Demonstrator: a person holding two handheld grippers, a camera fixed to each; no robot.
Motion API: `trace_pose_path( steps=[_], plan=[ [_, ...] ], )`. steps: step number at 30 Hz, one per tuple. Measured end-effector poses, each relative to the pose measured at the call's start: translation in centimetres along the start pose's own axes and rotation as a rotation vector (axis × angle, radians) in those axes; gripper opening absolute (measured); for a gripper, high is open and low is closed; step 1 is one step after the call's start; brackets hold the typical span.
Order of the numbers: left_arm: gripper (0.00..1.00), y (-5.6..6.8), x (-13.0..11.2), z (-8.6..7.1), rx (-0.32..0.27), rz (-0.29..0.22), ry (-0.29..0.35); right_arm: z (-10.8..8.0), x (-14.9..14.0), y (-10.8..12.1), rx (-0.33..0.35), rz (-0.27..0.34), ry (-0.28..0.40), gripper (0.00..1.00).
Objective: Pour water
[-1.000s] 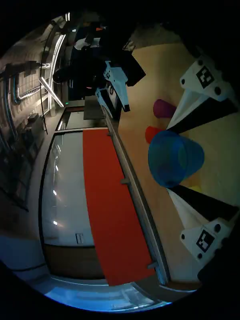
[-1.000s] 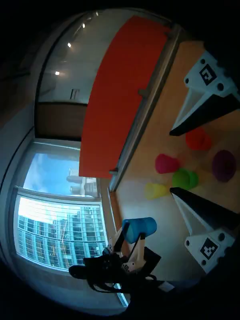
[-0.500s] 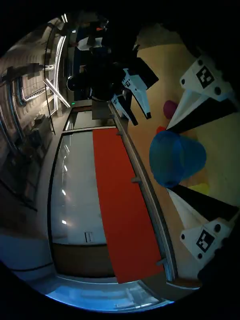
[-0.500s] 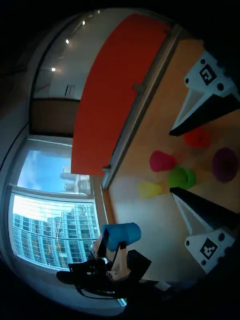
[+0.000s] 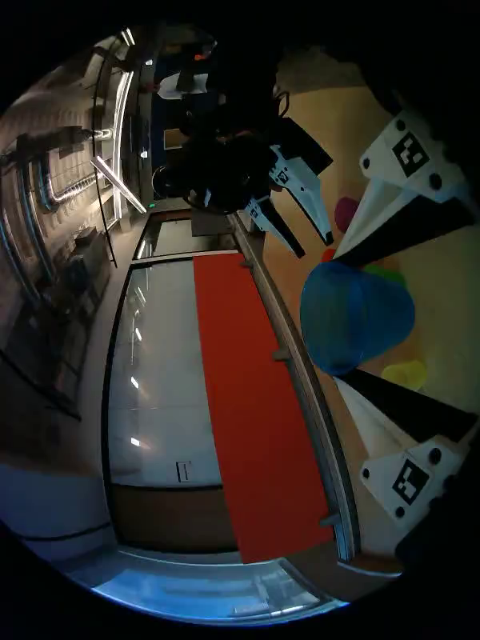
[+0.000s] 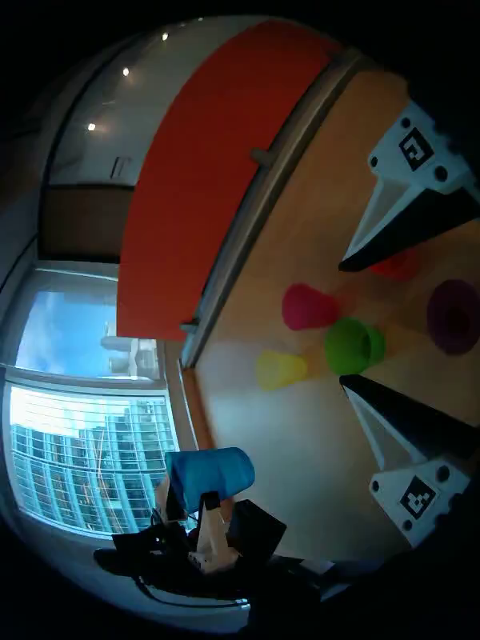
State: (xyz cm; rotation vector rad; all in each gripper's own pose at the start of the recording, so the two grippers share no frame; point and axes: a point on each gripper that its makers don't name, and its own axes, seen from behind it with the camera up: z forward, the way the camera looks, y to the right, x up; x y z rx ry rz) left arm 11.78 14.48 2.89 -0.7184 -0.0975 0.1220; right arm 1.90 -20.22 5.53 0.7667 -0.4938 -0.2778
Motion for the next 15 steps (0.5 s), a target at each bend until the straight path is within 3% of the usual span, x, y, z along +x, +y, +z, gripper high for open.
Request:
trace_pose_path(
  steps=[15],
  plan=[
    [0.86,-0.5,0.6,-0.2,0.005,0.000,0.013,3.3,-3.1,-1.8,0.058,-0.004,-0.170,0.99]
  ],
)
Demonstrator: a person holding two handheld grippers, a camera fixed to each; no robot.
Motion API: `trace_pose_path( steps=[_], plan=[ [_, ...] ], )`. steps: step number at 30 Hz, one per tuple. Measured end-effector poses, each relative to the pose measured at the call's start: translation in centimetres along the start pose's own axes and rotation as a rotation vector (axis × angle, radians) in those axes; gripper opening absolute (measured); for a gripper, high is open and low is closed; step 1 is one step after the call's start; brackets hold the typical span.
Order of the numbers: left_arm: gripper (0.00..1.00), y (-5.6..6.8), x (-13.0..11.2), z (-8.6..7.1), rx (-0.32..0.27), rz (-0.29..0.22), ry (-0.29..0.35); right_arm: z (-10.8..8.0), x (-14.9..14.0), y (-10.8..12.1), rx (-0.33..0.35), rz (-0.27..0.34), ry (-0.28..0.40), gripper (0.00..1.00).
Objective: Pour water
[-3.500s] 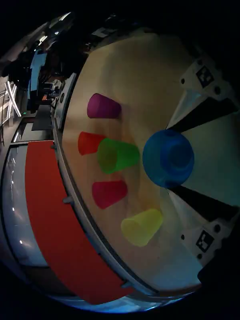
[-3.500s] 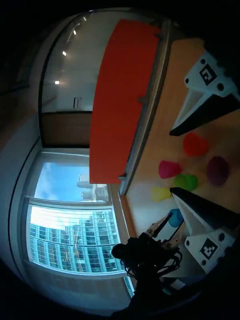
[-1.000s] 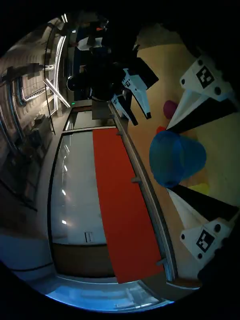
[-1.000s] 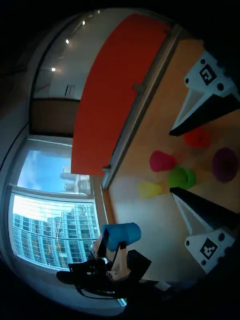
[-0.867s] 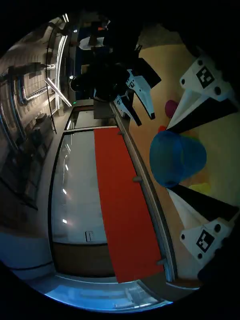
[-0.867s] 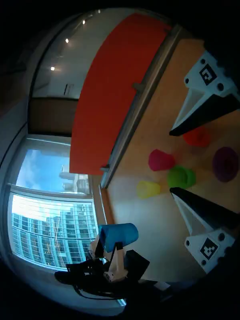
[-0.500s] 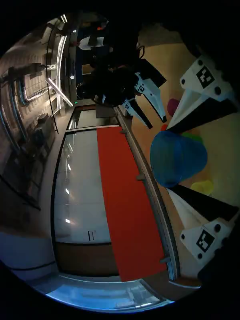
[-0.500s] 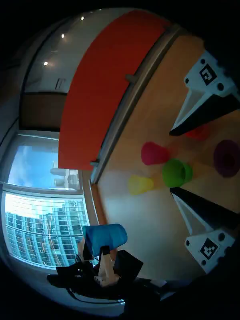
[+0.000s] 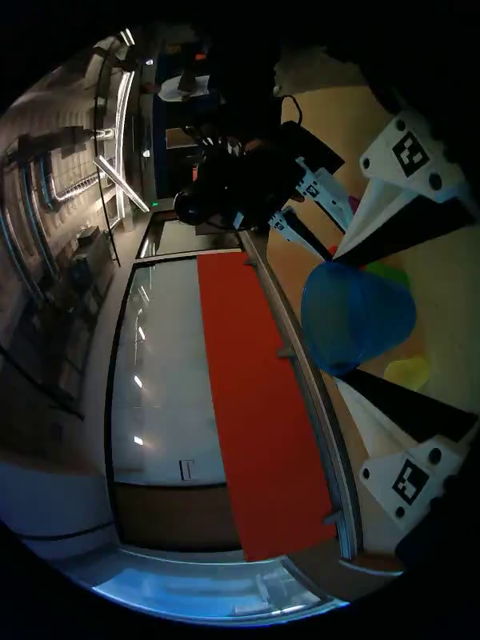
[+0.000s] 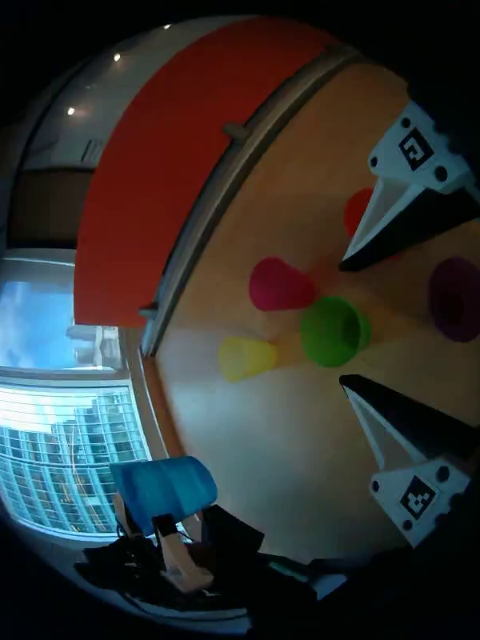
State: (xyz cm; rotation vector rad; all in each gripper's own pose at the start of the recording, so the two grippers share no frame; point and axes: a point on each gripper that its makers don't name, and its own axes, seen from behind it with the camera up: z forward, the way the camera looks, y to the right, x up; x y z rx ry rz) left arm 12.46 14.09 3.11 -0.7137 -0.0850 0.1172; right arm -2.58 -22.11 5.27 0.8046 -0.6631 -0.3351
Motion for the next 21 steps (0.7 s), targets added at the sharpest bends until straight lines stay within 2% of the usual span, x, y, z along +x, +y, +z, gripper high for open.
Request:
trace_pose_path(
  steps=[5,21],
  plan=[
    [0.86,-0.1,-0.2,0.0,-0.003,-0.004,-0.001,1.0,-0.8,-0.1,0.007,-0.001,-0.059,0.99],
    [0.86,-0.6,-0.6,0.0,0.000,-0.009,0.001,2.8,-1.1,-0.9,0.029,0.026,-0.170,1.00]
  ],
)
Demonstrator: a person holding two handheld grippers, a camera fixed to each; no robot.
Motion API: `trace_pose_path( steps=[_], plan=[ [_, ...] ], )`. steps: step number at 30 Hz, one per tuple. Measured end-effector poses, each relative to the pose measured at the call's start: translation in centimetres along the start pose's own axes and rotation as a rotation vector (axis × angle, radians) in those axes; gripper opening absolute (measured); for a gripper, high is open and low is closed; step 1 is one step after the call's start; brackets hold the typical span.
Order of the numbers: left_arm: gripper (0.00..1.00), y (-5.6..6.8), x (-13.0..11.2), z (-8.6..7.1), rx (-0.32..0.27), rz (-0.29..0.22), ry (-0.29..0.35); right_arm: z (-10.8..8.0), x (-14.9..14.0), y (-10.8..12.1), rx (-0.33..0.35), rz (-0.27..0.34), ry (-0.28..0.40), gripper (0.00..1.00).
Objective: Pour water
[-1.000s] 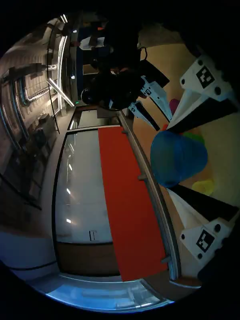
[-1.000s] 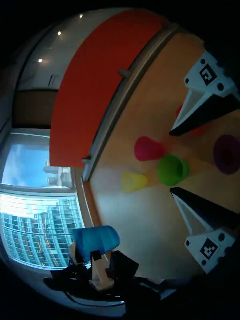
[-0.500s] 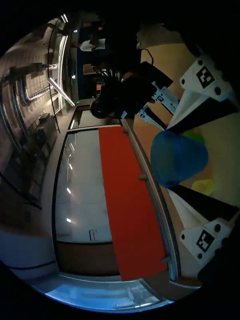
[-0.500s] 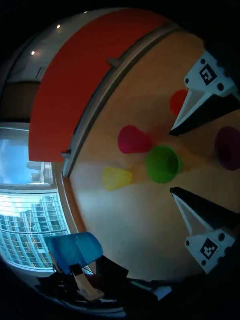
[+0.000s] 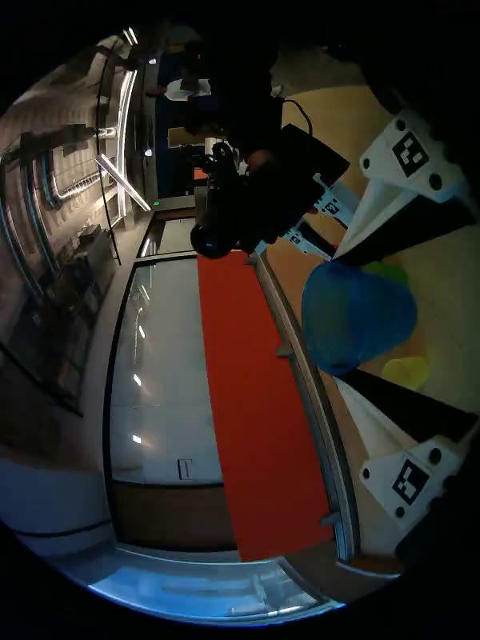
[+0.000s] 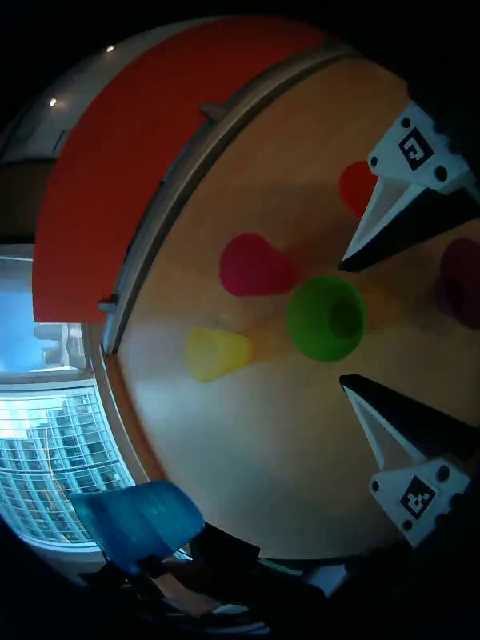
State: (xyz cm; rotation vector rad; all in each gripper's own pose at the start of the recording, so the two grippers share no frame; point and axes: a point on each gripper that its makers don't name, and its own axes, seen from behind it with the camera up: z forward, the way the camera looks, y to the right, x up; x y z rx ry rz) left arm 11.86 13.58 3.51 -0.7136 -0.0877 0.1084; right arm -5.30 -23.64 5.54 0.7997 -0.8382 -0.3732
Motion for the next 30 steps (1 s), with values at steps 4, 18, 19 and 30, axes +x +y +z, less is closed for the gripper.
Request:
trace_pose_path(
  steps=[4,18,19,30],
  plan=[
    [0.87,0.0,-0.1,-0.1,0.000,0.001,-0.001,0.3,-0.1,0.1,-0.009,0.001,-0.023,0.99],
    [0.86,-0.3,-0.3,-0.2,0.002,-0.003,-0.002,1.5,-0.3,0.2,-0.011,0.017,-0.066,0.99],
    [0.87,-0.3,-0.3,-0.1,0.002,-0.004,-0.002,1.6,-0.4,0.2,-0.010,0.016,-0.068,0.99],
    [0.86,-0.3,-0.8,0.0,-0.001,-0.006,-0.006,2.6,-0.5,0.0,-0.014,0.021,-0.087,1.00]
  ],
)
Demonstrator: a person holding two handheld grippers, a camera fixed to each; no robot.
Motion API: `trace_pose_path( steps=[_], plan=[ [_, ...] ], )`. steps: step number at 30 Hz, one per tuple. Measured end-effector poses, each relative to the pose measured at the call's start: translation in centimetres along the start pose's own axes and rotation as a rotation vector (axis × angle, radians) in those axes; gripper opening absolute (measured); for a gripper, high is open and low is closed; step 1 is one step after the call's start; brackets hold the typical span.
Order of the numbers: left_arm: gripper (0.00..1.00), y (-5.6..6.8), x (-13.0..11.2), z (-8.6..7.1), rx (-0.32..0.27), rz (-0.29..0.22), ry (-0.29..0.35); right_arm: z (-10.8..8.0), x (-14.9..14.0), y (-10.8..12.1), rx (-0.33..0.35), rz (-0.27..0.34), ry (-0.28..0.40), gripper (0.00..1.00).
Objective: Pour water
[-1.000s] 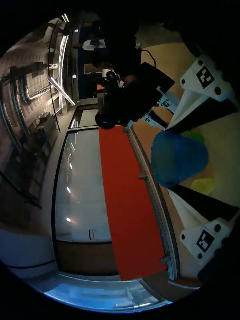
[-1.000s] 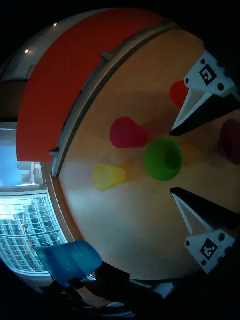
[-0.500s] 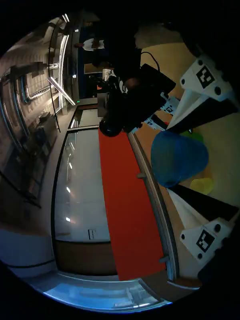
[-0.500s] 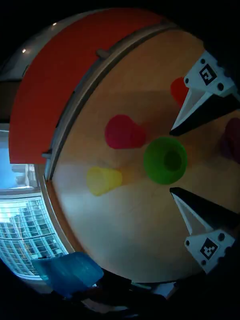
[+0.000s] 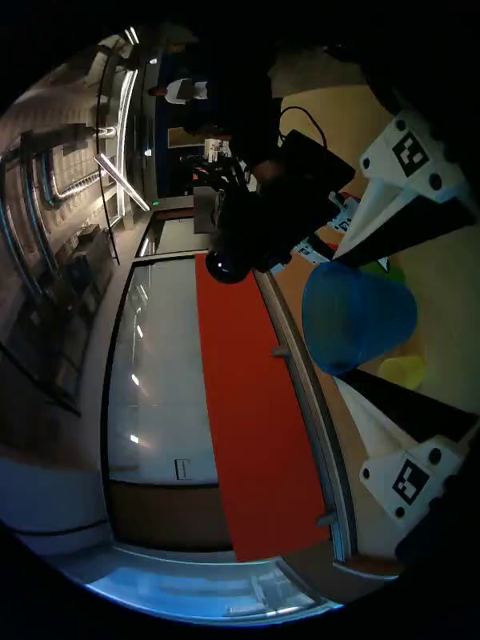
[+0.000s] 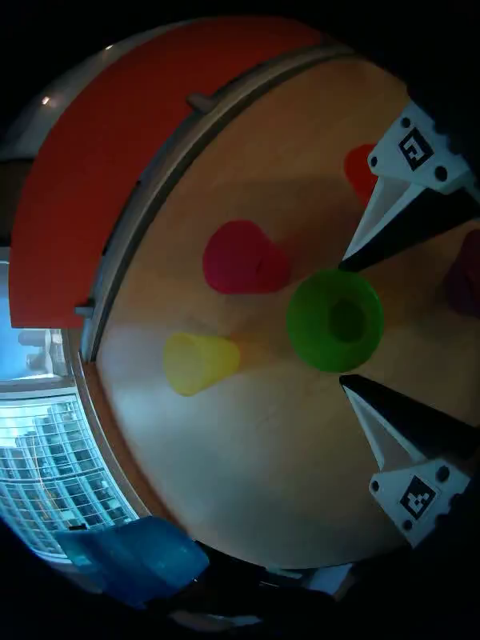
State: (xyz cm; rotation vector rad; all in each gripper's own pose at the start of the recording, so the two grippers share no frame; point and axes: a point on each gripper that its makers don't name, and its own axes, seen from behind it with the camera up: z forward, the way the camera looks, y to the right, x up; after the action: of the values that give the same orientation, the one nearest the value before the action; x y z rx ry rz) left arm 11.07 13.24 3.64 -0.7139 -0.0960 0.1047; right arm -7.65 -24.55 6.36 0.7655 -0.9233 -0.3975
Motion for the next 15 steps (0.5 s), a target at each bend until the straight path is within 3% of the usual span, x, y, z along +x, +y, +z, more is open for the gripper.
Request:
trace_pose_path(
  steps=[15],
  plan=[
    [0.87,-0.2,-0.3,-0.1,0.003,-0.003,-0.003,1.5,-0.1,-0.4,-0.002,0.023,-0.015,1.00]
  ],
)
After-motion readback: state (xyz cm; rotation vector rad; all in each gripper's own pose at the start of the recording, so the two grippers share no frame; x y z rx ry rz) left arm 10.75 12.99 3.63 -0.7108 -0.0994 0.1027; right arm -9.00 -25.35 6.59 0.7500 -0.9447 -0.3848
